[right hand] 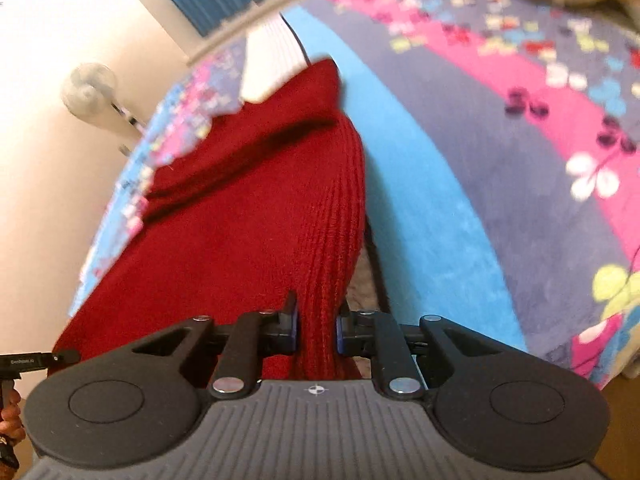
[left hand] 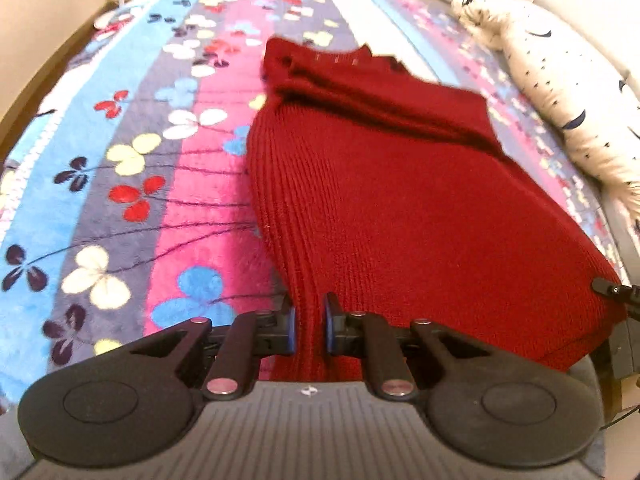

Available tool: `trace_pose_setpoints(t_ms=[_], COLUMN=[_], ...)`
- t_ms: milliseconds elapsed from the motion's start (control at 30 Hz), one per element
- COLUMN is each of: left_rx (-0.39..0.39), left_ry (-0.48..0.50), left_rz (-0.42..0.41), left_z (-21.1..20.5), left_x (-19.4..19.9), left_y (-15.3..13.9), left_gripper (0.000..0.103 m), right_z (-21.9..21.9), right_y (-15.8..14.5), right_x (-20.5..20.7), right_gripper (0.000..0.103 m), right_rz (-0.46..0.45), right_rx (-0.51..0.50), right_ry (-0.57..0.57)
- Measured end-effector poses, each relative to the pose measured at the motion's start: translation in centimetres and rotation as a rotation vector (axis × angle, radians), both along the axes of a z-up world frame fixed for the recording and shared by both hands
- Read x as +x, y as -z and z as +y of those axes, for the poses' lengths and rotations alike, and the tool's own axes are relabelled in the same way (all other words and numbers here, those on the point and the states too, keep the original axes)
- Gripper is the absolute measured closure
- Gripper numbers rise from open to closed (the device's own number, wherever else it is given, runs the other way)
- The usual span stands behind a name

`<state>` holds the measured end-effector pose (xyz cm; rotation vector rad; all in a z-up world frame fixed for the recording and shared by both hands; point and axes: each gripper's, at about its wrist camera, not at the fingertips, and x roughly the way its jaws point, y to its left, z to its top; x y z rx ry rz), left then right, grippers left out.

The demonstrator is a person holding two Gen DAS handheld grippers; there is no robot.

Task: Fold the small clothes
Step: 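Grasp the cardigan hem with both grippers, then lift the hem with both grippers and fold it toward the collar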

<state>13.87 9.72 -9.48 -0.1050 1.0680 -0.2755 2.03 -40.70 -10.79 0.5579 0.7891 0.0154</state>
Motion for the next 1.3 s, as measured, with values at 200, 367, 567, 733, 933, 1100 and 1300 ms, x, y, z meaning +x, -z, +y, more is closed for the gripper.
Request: trace_pose_setpoints(t_ms=[200, 367, 567, 733, 933, 1100, 1300], left_rx=[-0.038, -0.084, -0.077, -0.098, -0.115, -0.098, -0.032], left_ry=[0.021, 0.016, 0.012, -0.021, -0.081, -0.169, -0.428], left_rz=[0.002, 0.023, 0.035, 0.024, -0.024, 0.037, 0.090], left_z=[0.7, 1.5, 1.5, 1.6, 1.2, -0.5, 1.2], left_x=[-7.1, -13.5, -15.1, -9.6, 1.7, 15.9, 27.4], left_y=[-1.8, -2.6, -2.7, -3.9, -5.9, -3.2, 0.3], left_gripper=[0.089, 0.089, 0.089, 0.089, 0.089, 0.086, 0.018], right_z=[-0.6, 0.2, -0.4, -1.5, -3.6, -5.8, -8.2], right_y=[-2.3, -3.6, -4.4, -5.6, -7.1, -4.7, -0.3], right_x=[-6.2, -12.5, -14.0, -8.5, 3.3, 16.2, 24.5], right_gripper=[0.087, 0.087, 0.087, 0.086, 0.086, 0.084, 0.038], right_rz=[-0.025, -0.019, 0.024, 0.035, 0.059, 0.167, 0.218], right_rx=[0.034, 0.071, 0.096, 0.106, 0.118, 0.177, 0.101], right_ry=[0.025, 0.042, 0.079, 0.090, 0.122, 0.233, 0.472])
